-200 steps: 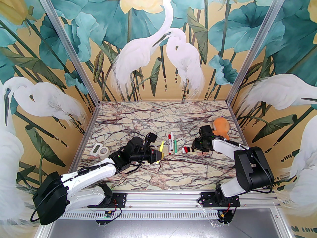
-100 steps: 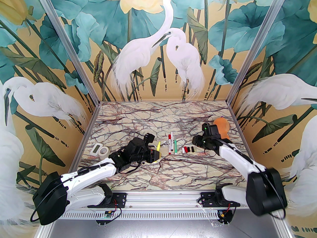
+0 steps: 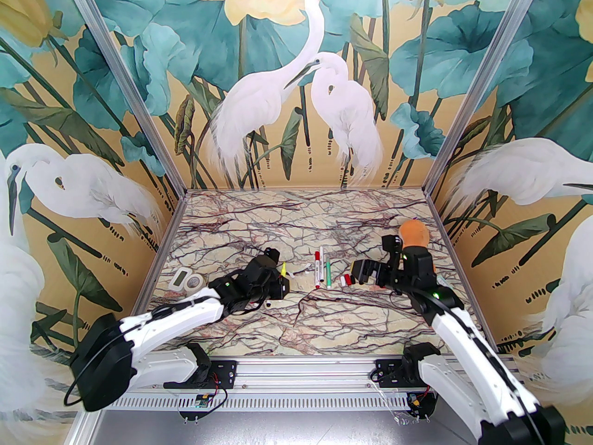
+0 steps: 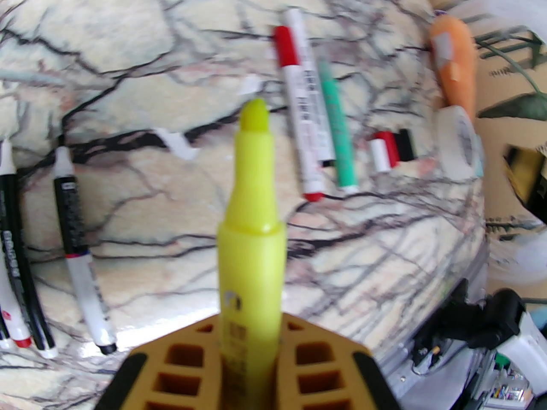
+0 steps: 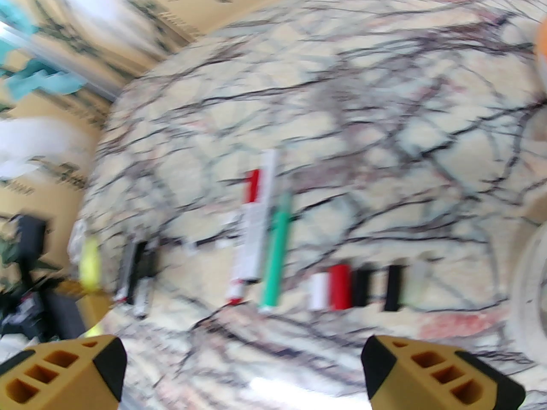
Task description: Open the pen caps
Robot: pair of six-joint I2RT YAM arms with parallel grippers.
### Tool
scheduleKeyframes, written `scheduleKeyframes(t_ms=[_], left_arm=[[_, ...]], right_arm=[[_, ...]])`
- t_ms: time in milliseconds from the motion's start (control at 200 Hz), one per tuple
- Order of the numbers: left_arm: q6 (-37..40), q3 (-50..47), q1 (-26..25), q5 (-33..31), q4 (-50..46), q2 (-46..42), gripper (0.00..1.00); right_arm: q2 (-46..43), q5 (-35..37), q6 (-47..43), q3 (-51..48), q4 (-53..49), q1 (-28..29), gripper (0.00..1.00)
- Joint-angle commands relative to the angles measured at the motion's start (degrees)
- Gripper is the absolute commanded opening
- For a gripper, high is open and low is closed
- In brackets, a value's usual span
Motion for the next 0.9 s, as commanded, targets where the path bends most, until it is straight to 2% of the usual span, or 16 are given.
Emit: scheduleKeyframes(t_ms=[0,320,485,895], left_arm=[[-2.62,3.38,0.43,-5.17,-4.94,3.81,0.04],[-4.59,9.99,0.34,-9.89,-9.16,15.72,0.05],[-5.87,11.78,0.01,-12.41,-11.62,19.11,0.05],[-6.23,12.40,-1.32,-13.73,-12.28,23.68,0.10]], right_arm=[[-2.80,-5.61,1.41,-1.09,-0.25,0.38,1.00],[-4.17,-5.10,-0.14,-0.52,-2.71,0.37,1.00],[-4.17,-4.45,-0.22,-0.78,-2.49,0.35,0.99],[-4.06,-3.69,0.16,-0.96,-2.75,0.39,0.99]])
